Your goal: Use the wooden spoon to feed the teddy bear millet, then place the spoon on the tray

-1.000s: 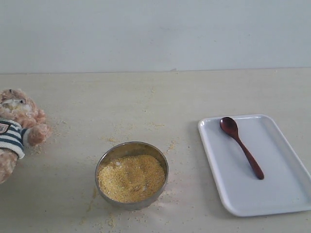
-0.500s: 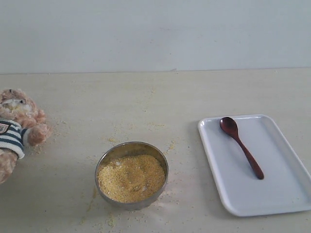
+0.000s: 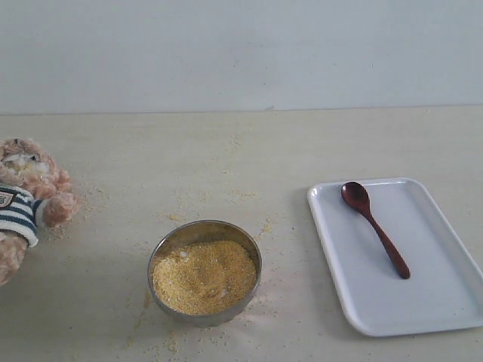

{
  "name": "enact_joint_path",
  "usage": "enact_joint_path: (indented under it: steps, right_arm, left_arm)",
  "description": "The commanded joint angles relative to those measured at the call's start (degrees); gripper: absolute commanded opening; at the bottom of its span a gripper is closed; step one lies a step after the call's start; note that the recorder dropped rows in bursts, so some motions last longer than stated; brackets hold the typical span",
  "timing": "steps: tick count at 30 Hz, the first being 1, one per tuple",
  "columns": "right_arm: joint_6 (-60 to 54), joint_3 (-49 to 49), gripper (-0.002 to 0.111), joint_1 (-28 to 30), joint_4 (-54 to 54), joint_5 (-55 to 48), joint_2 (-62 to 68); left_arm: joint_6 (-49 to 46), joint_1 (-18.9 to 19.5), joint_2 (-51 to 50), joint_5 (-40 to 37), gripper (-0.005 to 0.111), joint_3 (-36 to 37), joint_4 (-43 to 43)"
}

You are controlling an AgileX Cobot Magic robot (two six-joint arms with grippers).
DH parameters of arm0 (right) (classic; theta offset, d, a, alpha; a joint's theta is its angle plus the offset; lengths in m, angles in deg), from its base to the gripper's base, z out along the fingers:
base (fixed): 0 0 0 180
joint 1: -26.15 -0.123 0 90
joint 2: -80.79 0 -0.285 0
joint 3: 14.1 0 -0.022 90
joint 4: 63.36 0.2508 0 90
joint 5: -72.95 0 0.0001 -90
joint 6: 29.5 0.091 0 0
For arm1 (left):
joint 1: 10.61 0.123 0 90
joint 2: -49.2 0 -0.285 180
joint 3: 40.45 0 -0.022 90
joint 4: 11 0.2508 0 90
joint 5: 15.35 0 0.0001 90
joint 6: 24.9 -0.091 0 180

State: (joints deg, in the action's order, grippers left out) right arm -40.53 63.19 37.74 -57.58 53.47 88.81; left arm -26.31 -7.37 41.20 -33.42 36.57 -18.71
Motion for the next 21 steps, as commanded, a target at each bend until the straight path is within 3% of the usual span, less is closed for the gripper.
enact_joint_path:
  steps: [1, 21]
  right_arm:
    - [1.1, -0.1, 0.000, 0.4, -0.6, -0.1, -0.2]
    - [3.2, -0.1, 0.000, -1.1, -3.1, 1.0, -0.2]
  left_arm:
    - [0.5, 0.1, 0.2, 0.6, 0.005, 0.2, 0.2]
    - [0.5, 0.1, 0.2, 0.6, 0.005, 0.2, 0.2]
